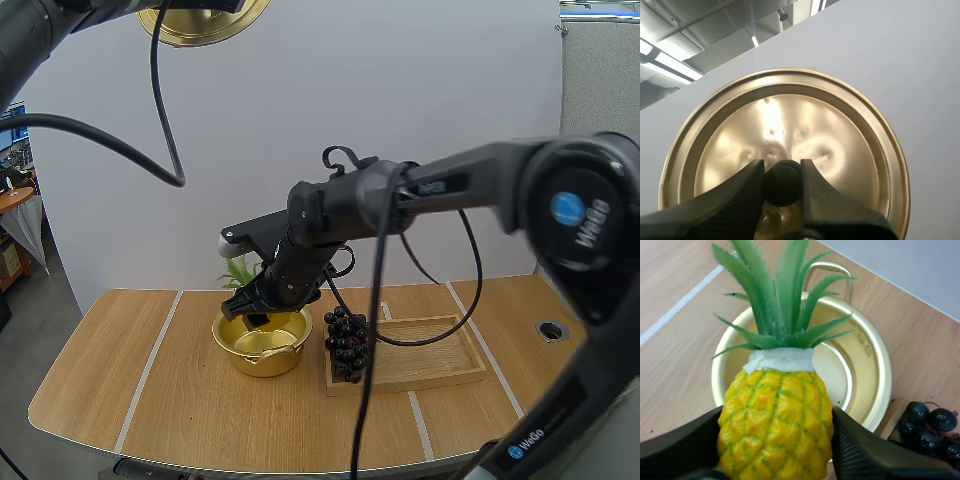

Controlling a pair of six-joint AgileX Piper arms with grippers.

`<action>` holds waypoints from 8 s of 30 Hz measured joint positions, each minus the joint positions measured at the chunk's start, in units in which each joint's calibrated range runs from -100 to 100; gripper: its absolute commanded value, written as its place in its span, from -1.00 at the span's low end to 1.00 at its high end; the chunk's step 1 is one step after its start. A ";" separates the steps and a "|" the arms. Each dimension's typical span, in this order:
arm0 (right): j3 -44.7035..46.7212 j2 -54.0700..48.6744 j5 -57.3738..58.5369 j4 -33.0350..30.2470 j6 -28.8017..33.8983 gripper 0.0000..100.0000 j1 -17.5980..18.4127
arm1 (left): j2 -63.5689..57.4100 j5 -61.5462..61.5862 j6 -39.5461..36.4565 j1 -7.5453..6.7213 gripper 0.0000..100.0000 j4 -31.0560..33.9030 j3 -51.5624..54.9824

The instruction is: Open the pot, put the pineapple inside, and close it

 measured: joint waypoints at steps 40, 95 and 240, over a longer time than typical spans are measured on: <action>-11.16 22.49 3.86 2.22 -1.53 -0.94 -1.90 | 0.00 0.00 0.00 0.00 -0.99 0.00 -0.03; 7.51 -42.72 29.00 4.26 -4.01 1.00 -1.90 | 0.00 0.00 0.00 0.00 -0.99 0.00 -0.03; 19.83 -79.15 49.13 -0.46 2.35 -1.00 -1.90 | 41.44 43.66 9.28 0.00 -1.00 1.80 23.98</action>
